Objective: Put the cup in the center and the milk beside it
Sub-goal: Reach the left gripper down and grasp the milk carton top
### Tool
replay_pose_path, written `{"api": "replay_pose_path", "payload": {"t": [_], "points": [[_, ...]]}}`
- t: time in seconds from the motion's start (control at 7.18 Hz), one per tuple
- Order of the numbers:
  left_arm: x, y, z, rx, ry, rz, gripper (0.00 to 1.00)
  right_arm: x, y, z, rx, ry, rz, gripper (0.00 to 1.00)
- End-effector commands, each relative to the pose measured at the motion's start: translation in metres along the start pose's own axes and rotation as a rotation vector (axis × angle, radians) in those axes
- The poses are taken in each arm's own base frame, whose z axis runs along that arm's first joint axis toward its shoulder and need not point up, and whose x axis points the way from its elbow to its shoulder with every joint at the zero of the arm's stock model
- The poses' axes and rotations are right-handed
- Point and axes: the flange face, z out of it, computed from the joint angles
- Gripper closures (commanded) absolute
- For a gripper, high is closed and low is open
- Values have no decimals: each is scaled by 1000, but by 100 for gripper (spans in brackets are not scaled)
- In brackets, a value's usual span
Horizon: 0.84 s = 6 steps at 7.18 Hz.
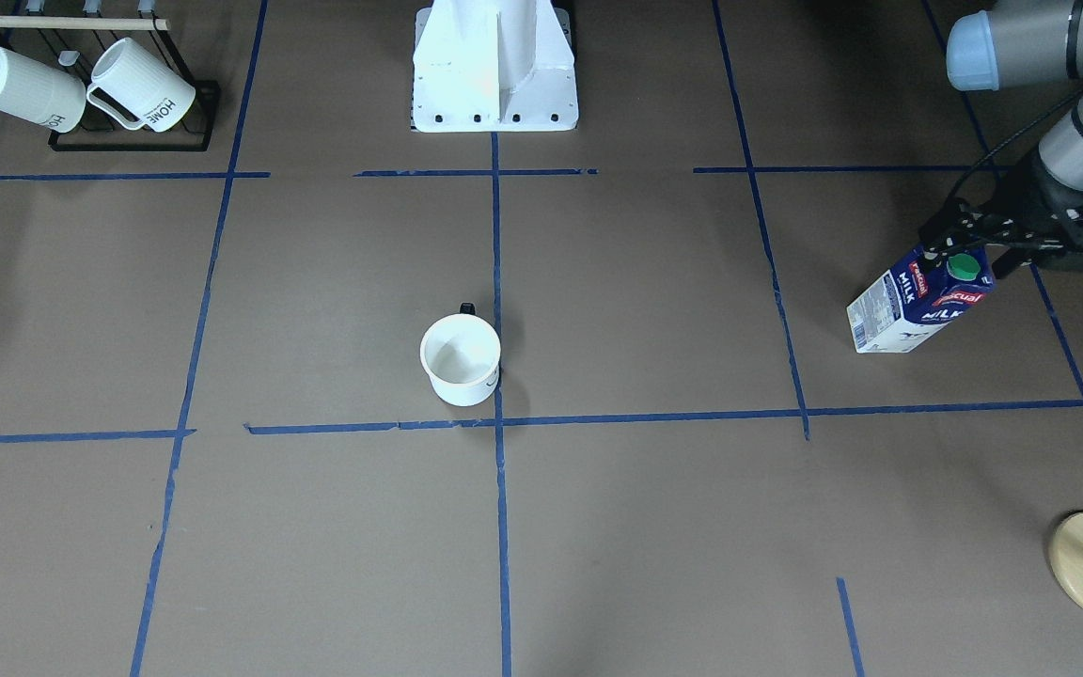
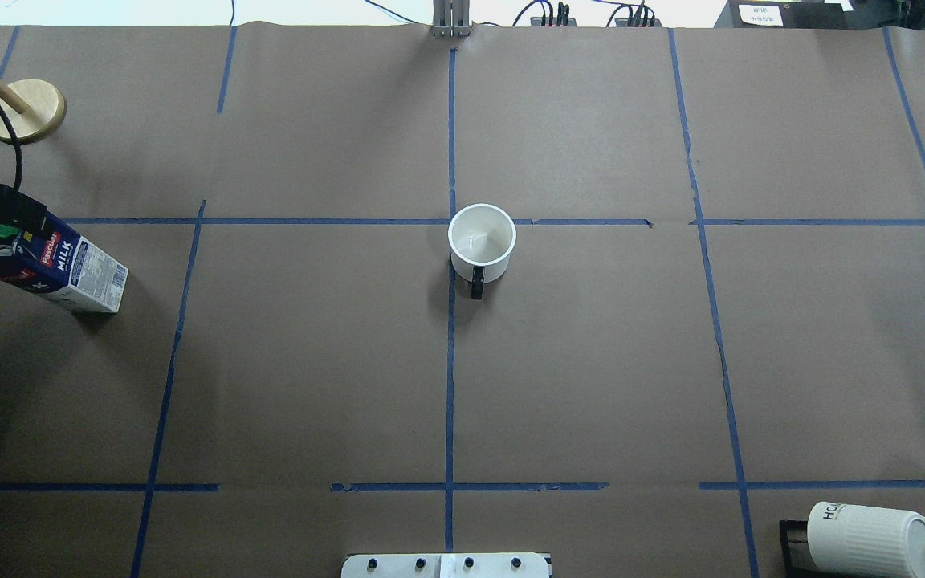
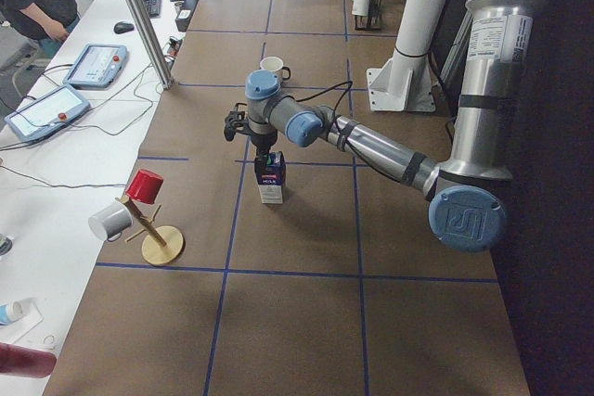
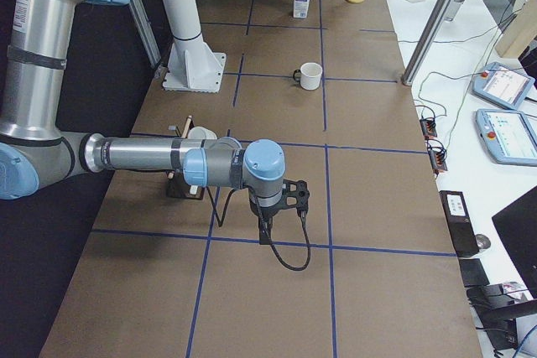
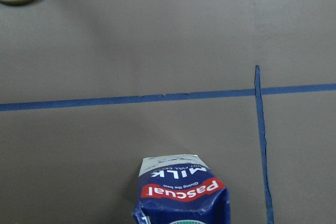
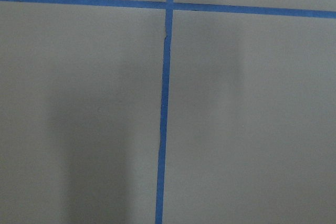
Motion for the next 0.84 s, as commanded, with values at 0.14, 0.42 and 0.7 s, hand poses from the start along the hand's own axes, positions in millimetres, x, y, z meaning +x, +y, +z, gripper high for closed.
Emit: {"api": "replay_pose_path", "payload": {"t": [0.14,0.42,0.7], "points": [[2,3,11,-22,-6,7,39,1,0,1,-3,0,1,0],[11,0,3,-8,3,16,57,0,0,0,0,1,2,0],[38,-16,-15,7,16,18,57,0,0,0,1,-1,-2,0]]}}
